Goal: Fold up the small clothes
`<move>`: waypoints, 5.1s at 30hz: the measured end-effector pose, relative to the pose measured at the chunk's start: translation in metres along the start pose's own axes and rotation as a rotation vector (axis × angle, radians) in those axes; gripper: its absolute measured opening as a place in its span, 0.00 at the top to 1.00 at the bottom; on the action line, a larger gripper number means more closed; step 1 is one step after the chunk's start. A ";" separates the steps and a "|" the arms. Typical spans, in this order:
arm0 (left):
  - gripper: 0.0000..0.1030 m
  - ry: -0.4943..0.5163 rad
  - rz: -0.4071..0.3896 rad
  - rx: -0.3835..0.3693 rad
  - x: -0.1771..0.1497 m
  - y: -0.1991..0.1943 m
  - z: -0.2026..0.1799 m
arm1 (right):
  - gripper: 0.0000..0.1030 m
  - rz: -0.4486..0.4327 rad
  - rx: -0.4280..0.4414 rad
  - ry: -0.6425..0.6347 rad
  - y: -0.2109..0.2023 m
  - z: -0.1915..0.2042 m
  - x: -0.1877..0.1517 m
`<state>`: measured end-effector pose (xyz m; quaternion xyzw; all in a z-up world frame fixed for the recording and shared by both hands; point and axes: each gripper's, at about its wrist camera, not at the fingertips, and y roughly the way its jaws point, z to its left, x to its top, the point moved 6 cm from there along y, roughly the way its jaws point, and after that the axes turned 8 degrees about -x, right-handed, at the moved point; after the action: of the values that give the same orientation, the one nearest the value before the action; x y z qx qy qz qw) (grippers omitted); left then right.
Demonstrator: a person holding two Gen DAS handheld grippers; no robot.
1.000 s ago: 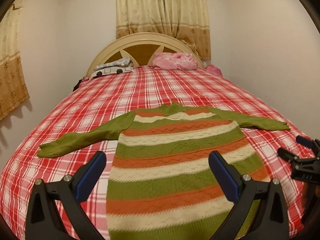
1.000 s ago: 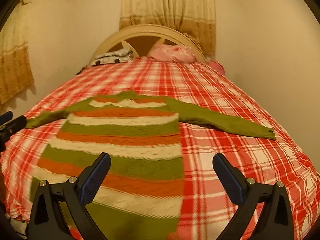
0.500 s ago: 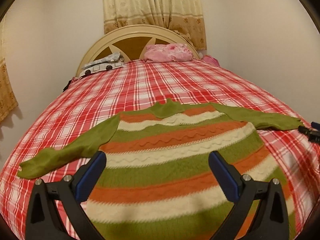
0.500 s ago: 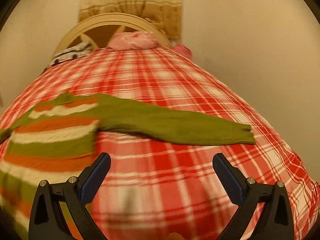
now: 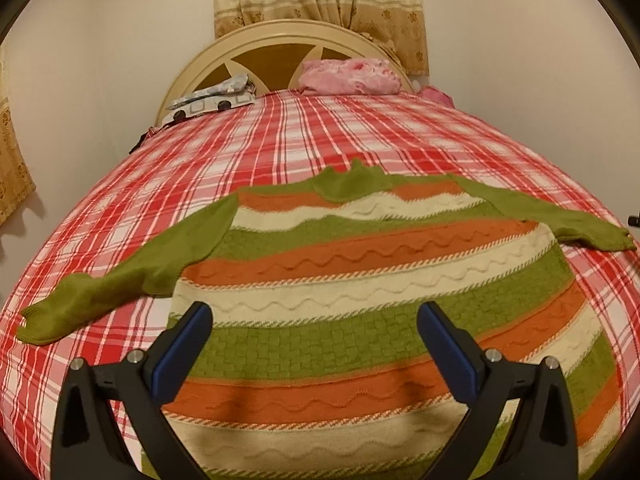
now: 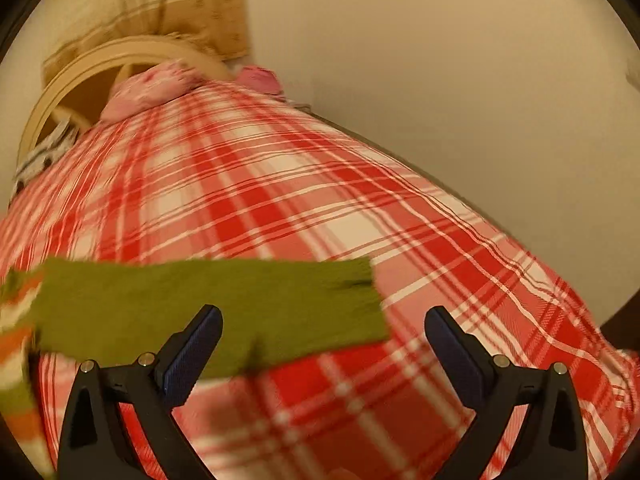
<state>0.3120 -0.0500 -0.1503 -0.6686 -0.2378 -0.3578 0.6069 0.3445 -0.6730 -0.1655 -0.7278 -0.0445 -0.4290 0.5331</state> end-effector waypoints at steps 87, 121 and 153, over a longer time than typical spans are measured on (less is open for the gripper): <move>0.00 -0.089 0.038 0.008 -0.025 -0.005 0.110 | 0.37 0.193 0.892 -0.672 -0.190 0.567 -0.153; 0.00 -0.075 0.122 -0.031 0.029 0.083 0.099 | 0.35 0.072 0.605 -0.574 -0.085 0.392 -0.125; 0.92 -0.175 0.117 -0.080 0.028 0.099 0.126 | 0.21 -0.141 0.616 -0.511 -0.124 0.374 -0.100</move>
<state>0.4279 0.0555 -0.1935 -0.7337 -0.2359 -0.2712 0.5765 0.4329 -0.2764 -0.1654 -0.6124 -0.3518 -0.2363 0.6674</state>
